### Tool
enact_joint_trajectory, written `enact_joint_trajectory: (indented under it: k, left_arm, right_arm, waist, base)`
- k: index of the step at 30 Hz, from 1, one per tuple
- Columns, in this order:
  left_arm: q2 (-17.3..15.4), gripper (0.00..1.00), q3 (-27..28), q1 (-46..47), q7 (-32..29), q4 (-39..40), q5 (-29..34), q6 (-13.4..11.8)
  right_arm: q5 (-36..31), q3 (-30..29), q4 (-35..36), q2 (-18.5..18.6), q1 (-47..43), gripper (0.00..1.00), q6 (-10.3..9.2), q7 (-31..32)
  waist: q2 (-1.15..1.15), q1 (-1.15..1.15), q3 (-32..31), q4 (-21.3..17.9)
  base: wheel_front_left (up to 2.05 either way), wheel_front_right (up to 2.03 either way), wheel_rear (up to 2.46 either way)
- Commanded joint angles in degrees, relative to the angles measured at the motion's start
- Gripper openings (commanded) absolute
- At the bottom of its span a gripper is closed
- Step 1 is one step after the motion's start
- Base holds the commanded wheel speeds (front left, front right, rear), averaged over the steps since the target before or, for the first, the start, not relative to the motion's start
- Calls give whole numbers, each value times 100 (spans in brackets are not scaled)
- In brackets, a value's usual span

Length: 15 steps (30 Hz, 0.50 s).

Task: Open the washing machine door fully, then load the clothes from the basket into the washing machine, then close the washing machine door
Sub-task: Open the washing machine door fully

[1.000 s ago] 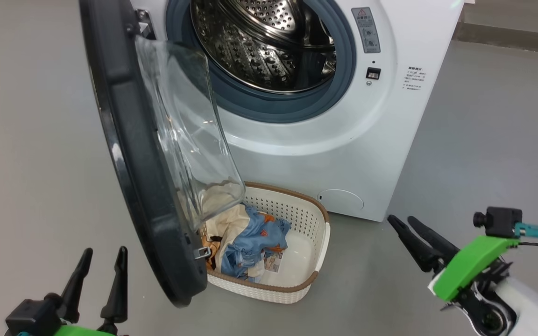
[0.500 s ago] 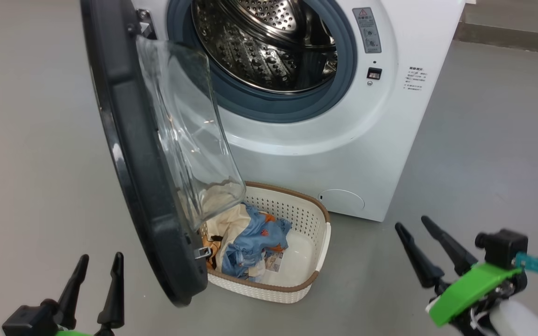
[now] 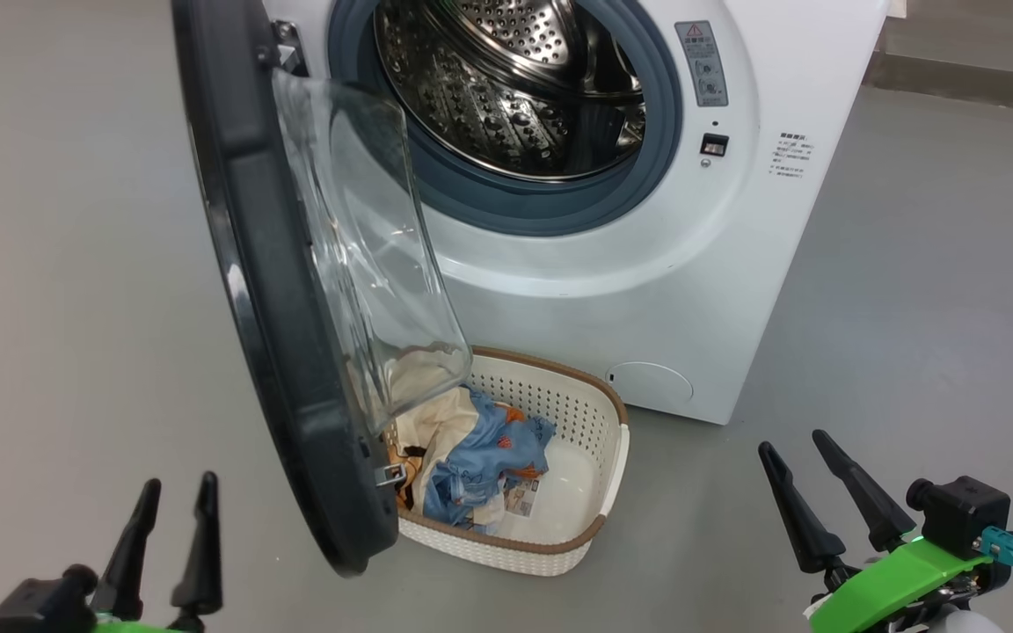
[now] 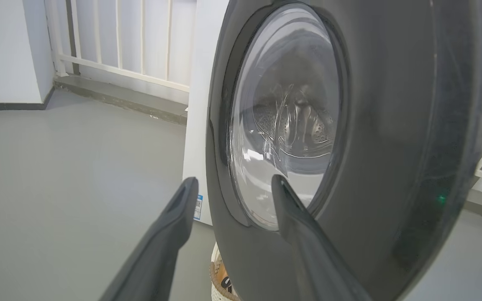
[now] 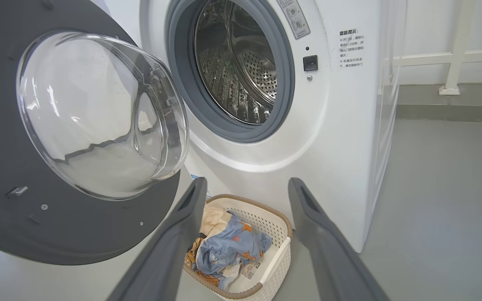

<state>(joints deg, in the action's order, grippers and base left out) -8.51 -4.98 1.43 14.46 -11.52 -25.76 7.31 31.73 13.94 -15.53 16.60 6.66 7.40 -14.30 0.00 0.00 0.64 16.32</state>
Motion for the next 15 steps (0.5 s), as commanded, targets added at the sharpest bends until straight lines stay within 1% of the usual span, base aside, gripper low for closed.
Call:
enact_joint_trajectory:
  k: [1,3,6,10,11,15]
  left_arm:
    - [-55,0,267,196,54,158,-136,18]
    - [-57,0,294,216,54,259,-200,18]
    - [-32,0,487,300,54,542,-316,18]
    - [66,0,913,492,54,1181,-403,18]
    - [66,0,913,492,54,1181,-403,18]
    - [132,0,1157,724,54,1997,-412,18]
  right_arm:
    - [-73,64,158,63,-91,100,9,-69]
    - [-75,44,167,59,-111,100,9,-69]
    - [-87,22,187,59,-131,100,9,-70]
    - [-112,-6,221,48,-143,100,9,-70]
    - [-112,-6,221,48,-143,100,9,-70]
    - [-159,-33,262,40,-143,100,9,-70]
  waist:
    - [0,0,-10,3]
    - [0,0,-16,8]
    - [0,0,-25,16]
    - [0,0,-21,24]
    - [0,0,-21,24]
    - [0,0,9,28]
  base:
    - [0,0,0]
    - [0,0,0]
    - [0,0,0]
    - [0,0,0]
    - [0,0,0]
    - [0,0,0]
